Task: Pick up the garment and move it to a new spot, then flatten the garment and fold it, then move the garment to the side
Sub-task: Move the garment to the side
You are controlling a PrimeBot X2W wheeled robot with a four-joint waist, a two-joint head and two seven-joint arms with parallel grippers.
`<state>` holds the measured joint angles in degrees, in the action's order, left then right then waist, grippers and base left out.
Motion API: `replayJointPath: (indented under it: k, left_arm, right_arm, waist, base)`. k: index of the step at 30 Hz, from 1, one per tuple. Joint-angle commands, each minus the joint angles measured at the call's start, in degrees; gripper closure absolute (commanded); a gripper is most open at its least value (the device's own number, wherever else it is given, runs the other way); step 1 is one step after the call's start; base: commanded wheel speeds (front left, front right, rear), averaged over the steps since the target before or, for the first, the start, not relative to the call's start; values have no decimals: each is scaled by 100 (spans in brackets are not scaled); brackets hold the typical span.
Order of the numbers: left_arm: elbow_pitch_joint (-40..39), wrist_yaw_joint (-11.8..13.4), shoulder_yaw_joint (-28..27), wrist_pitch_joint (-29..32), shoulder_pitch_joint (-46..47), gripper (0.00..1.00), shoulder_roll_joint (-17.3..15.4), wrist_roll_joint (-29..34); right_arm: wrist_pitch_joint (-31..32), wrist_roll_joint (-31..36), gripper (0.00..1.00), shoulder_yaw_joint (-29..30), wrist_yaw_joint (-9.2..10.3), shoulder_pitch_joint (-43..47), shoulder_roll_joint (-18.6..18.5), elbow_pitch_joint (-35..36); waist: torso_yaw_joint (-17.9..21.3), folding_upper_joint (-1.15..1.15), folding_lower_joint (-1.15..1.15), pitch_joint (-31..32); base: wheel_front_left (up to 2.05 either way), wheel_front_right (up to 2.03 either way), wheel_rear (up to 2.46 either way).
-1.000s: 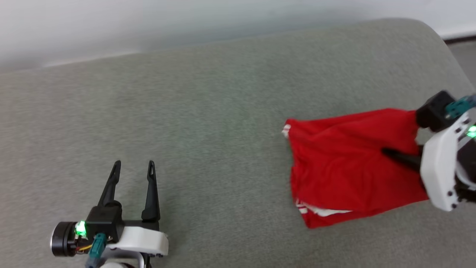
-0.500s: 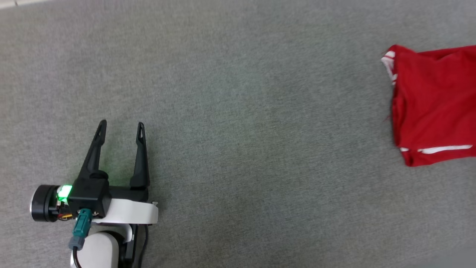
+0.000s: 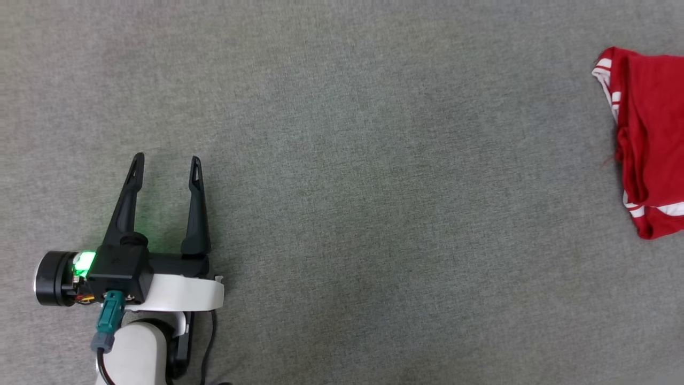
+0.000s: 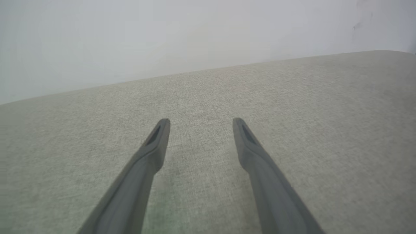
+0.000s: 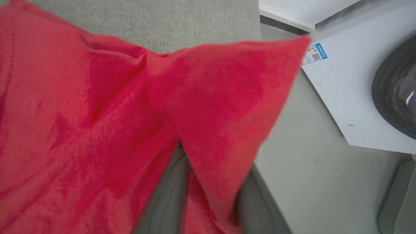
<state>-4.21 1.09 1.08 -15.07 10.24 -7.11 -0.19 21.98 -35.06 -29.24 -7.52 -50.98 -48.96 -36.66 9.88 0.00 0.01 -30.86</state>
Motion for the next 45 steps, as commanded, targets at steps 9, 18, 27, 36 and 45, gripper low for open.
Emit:
replayJointPath:
  k: [9, 18, 27, 36, 45]
  left_arm:
    - [131, 114, -44, -12, -402, 0, 132, -101]
    - [157, 205, -67, -12, -916, 0, 256, -154]
    - [224, 191, -107, -12, -1277, 0, 316, -191]
    - [378, 145, -82, -12, -1371, 0, 350, -183]
    - [462, 98, -77, -12, -1436, 0, 378, -201]
  right_arm:
    - [-1453, 1054, 0, 499, 6, -214, 116, -210]
    - [-3572, 2376, 0, 1968, 5, 388, 1160, 315]
    - [-3712, 2890, 0, 2940, 5, 2071, 2742, 2406]
    - [-3713, 2951, 0, 2988, 5, 3650, 3698, 3141]
    - [-3714, 2903, 0, 3015, 5, 4559, 4132, 3073]
  waist:
    - [-51, 0, -1, 974]
    - [-315, 0, -1, 1758]
    - [-741, 0, -1, 2259]
    - [-1105, 0, -1, 2493]
    - [-1208, 0, -1, 2622]
  base:
    - [0, 0, 0]
    - [0, 0, 0]
    - [0, 0, 0]
    - [0, 0, 0]
    - [0, 0, 0]
